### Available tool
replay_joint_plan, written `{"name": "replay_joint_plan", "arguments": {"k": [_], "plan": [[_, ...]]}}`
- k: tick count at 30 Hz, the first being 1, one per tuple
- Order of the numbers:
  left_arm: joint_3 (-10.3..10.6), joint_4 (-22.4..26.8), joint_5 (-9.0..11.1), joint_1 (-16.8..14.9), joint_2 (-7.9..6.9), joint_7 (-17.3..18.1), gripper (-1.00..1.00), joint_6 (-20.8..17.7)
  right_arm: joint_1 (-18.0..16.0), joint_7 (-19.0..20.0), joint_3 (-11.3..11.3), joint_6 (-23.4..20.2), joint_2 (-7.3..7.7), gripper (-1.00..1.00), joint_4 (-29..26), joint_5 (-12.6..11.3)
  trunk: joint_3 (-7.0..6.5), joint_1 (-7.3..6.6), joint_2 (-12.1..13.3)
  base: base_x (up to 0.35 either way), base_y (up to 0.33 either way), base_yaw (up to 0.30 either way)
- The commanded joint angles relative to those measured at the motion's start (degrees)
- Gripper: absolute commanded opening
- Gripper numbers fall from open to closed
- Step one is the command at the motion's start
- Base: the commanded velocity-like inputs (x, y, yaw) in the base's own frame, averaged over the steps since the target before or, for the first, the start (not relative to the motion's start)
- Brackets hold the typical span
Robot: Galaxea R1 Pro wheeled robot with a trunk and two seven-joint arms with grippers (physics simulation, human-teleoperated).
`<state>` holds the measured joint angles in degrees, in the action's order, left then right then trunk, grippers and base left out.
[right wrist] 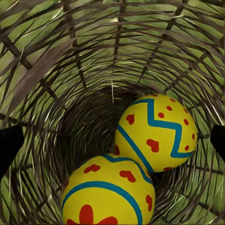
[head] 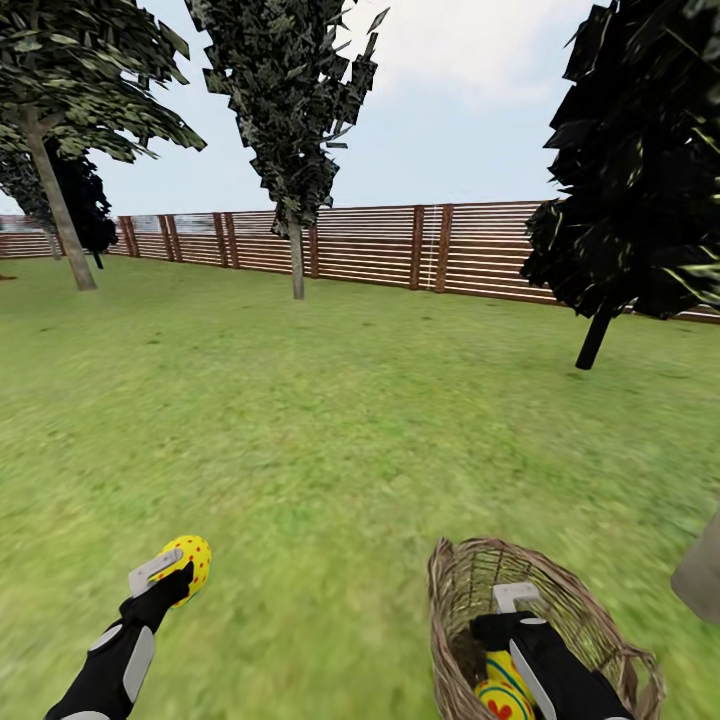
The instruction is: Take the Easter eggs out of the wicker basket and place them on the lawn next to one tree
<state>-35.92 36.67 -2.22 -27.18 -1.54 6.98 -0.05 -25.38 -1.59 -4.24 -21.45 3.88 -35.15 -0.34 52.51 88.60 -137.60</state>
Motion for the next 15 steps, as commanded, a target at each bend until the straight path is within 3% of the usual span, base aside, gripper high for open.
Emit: {"name": "replay_joint_plan", "arguments": {"k": [1,6,15], "plan": [[-0.36,0.00,-0.24,-0.06,0.09,0.49,-1.00,0.03,0.00,-0.17,-0.33,-0.35,0.07,1.00,-0.10,-0.02,0.06,0.00,-0.02,0.050,0.000,0.000],[-0.31,-0.01,-0.24,-0.06,0.13,0.45,-1.00,-0.01,-0.02,-0.17,-0.33,-0.35,0.07,1.00,-0.10,-0.04,0.06,0.00,-0.02,0.010,0.000,0.000],[-0.38,-0.02,-0.24,-0.06,0.13,0.14,-1.00,-0.12,-0.02,-0.17,-0.33,-0.35,0.07,1.00,-0.10,-0.02,1.67,1.98,-3.63,0.000,0.000,0.000]]}}
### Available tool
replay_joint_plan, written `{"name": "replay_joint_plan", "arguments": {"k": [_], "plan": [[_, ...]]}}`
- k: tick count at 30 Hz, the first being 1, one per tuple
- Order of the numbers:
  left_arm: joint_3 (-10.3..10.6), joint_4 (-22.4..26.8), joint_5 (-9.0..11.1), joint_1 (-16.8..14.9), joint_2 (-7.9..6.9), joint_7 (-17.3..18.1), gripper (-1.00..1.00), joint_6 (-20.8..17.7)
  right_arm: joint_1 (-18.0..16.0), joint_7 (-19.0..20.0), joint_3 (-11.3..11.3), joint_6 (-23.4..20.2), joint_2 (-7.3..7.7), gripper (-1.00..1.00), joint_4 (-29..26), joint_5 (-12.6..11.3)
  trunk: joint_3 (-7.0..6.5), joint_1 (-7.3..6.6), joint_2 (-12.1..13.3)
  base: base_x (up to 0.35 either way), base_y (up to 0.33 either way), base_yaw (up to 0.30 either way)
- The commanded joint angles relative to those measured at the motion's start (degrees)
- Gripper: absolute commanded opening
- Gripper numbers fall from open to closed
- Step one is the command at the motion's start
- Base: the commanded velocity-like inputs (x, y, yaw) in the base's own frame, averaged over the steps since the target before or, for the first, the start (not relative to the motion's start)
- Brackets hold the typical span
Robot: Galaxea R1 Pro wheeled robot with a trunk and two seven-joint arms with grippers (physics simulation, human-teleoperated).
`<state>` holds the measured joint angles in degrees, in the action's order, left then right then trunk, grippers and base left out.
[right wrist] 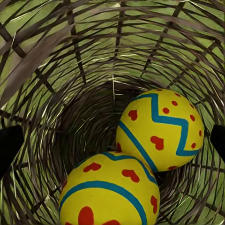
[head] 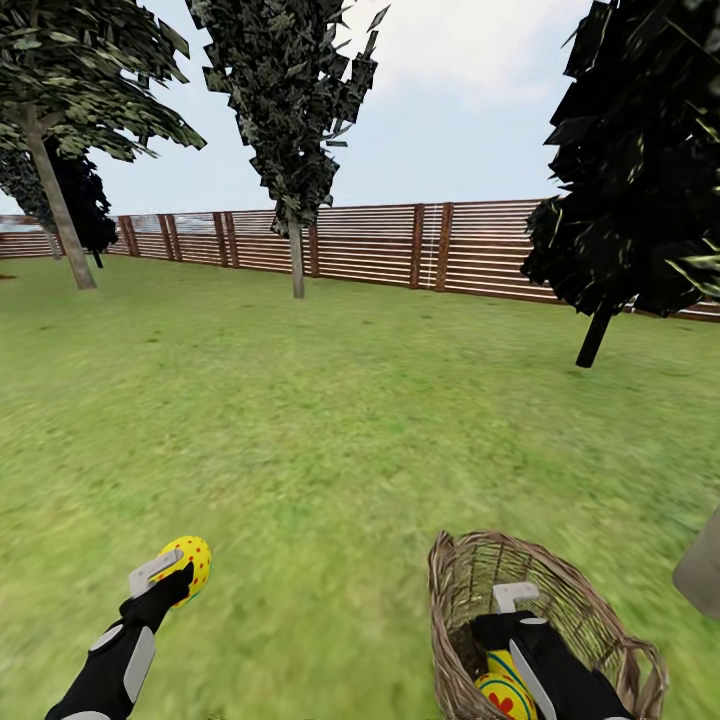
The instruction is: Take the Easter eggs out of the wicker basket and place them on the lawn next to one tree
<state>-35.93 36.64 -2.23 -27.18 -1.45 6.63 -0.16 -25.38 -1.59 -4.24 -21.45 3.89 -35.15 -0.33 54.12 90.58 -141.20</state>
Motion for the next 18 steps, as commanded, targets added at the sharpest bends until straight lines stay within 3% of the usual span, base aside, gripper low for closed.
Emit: {"name": "replay_joint_plan", "arguments": {"k": [1,5,18], "plan": [[-0.36,0.01,-0.23,-0.06,0.05,0.49,-1.00,-0.02,-0.02,-0.17,-0.33,-0.35,0.07,1.00,-0.10,-0.02,0.24,0.21,-0.44,0.000,0.000,0.000],[-0.36,0.01,-0.23,-0.06,0.05,0.49,-1.00,-0.02,0.00,-0.17,-0.33,-0.35,0.07,1.00,-0.10,-0.02,0.96,1.09,-2.04,0.000,0.000,0.000],[-0.33,0.01,-0.23,-0.06,0.05,0.49,-1.00,-0.02,-0.02,-0.17,-0.33,-0.35,0.07,1.00,-0.10,-0.06,3.84,1.43,-2.22,0.000,0.000,0.000]]}}
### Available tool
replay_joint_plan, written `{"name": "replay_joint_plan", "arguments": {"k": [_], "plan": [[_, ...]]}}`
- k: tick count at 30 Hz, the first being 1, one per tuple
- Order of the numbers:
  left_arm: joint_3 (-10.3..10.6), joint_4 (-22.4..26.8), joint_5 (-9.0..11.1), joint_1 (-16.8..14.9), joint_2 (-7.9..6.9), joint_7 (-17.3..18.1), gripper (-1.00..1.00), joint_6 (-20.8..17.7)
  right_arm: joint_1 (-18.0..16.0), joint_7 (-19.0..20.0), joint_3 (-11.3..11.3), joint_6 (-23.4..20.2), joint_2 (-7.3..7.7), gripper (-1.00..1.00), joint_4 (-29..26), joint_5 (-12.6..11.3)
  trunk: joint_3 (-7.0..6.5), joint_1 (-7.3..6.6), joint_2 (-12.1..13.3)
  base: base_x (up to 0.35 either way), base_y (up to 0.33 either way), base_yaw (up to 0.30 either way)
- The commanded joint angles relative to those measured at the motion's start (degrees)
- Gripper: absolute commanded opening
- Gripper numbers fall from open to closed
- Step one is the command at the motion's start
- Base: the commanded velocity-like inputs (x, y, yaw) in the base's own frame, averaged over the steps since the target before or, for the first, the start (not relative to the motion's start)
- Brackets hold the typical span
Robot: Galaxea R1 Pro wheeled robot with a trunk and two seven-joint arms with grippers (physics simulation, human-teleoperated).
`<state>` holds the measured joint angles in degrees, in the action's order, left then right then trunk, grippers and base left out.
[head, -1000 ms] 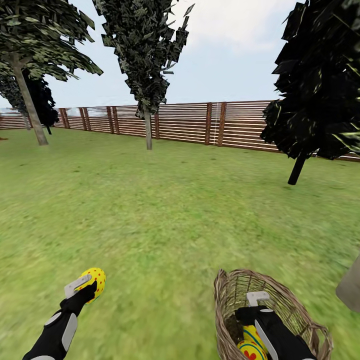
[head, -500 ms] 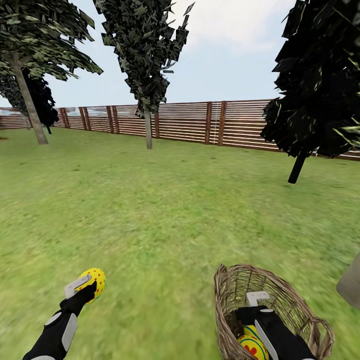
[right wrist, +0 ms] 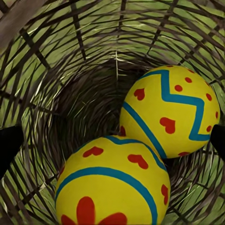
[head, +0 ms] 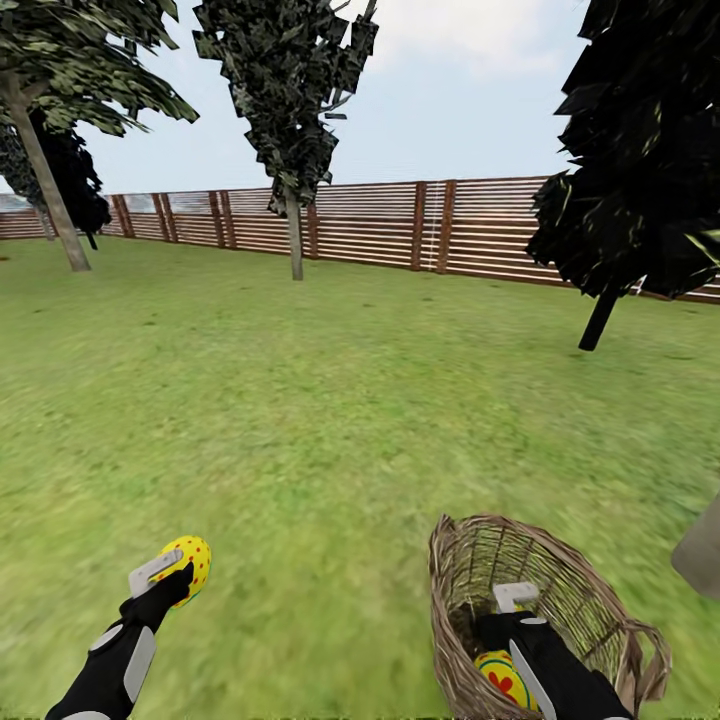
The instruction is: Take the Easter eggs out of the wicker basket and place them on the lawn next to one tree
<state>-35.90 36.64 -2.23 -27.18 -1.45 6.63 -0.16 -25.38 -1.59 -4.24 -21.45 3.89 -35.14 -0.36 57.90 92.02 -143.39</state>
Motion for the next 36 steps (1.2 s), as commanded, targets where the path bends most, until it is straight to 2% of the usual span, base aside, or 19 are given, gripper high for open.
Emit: {"name": "replay_joint_plan", "arguments": {"k": [1,18,24,27,32,36], "plan": [[-0.38,0.01,-0.23,-0.06,0.05,0.49,-1.00,-0.02,-0.02,-0.17,-0.33,-0.35,0.07,1.00,-0.10,-0.01,0.28,0.01,-0.04,0.000,0.000,0.000],[-0.33,-0.06,-0.30,-0.06,0.05,0.49,-1.00,-0.02,-0.01,-0.17,-0.33,-0.35,-0.02,1.00,-0.02,-0.08,4.05,0.45,-0.27,0.000,0.000,0.000],[-0.39,0.01,-0.26,-0.06,0.13,0.74,-1.00,0.07,-0.01,-0.17,-0.41,-0.35,-0.05,1.00,-0.01,-0.08,4.05,0.45,-0.27,0.000,0.000,0.000],[-0.33,-0.02,-0.28,-0.06,0.13,0.70,-1.00,0.05,0.01,-0.17,-0.34,-0.35,-0.66,1.00,-0.01,-0.02,4.71,0.53,-0.31,0.000,0.000,0.000],[-0.31,-0.01,-0.32,-0.06,0.13,0.67,-1.00,-0.02,0.00,-0.17,-0.34,-0.35,-0.81,1.00,-0.01,0.01,5.82,0.66,-0.37,0.000,0.000,0.000],[-0.38,0.01,-0.27,-0.06,0.13,0.75,-1.00,0.06,0.00,-0.18,-0.33,-0.35,-0.81,1.00,-0.01,0.01,5.82,0.66,-0.37,0.000,0.000,0.000]]}}
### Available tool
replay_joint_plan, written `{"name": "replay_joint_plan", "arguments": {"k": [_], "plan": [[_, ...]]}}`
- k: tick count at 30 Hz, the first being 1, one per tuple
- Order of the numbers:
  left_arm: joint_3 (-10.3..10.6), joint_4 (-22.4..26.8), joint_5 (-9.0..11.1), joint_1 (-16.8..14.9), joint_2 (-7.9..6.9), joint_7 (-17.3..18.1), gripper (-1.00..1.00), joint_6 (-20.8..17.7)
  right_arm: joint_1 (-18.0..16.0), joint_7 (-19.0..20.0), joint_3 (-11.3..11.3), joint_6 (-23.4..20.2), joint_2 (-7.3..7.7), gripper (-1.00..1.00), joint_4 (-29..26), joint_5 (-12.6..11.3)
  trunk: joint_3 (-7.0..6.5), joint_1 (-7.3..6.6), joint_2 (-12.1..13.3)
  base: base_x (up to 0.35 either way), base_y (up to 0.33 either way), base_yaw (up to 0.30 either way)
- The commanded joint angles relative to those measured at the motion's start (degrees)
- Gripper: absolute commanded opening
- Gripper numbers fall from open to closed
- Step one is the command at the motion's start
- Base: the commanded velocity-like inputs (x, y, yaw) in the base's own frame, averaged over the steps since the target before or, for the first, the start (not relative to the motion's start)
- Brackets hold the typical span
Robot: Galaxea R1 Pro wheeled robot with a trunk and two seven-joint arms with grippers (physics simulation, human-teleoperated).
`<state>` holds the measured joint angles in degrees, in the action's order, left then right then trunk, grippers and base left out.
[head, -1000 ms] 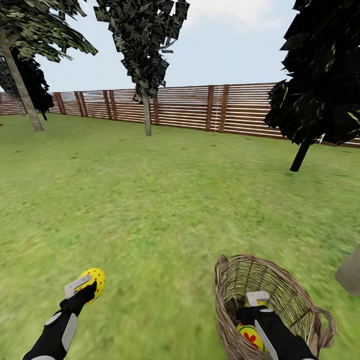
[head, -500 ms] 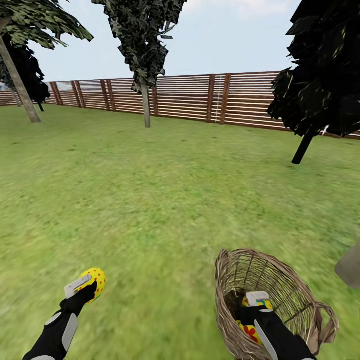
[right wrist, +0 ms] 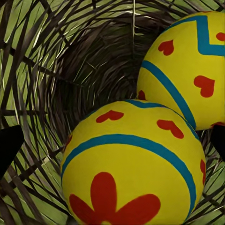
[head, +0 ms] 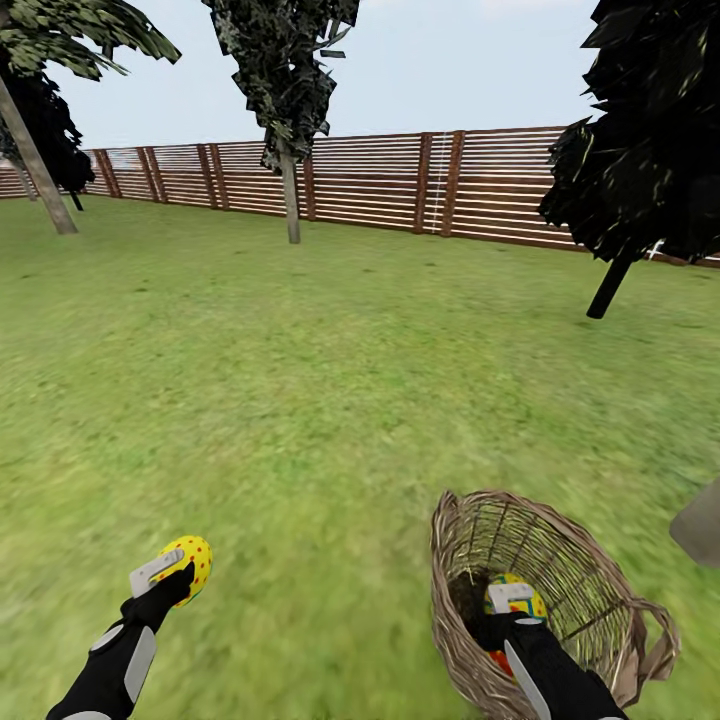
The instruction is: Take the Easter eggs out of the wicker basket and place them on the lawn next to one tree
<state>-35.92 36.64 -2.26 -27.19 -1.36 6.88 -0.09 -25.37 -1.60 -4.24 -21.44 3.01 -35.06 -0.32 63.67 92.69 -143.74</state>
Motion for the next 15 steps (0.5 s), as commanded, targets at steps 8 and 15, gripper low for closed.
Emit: {"name": "replay_joint_plan", "arguments": {"k": [8,15], "plan": [[-0.29,0.01,-0.29,-0.06,0.74,0.50,-1.00,0.09,-0.03,-0.16,-0.34,-0.27,0.07,1.00,-0.10,-0.03,0.05,-0.01,-0.02,0.107,-0.051,0.000],[-0.29,-0.04,-0.34,-0.06,0.76,0.50,-1.00,0.09,-0.03,-0.16,-0.41,-0.26,0.01,1.00,-0.10,-0.03,0.05,-0.01,-0.02,0.001,-0.091,0.000]]}}
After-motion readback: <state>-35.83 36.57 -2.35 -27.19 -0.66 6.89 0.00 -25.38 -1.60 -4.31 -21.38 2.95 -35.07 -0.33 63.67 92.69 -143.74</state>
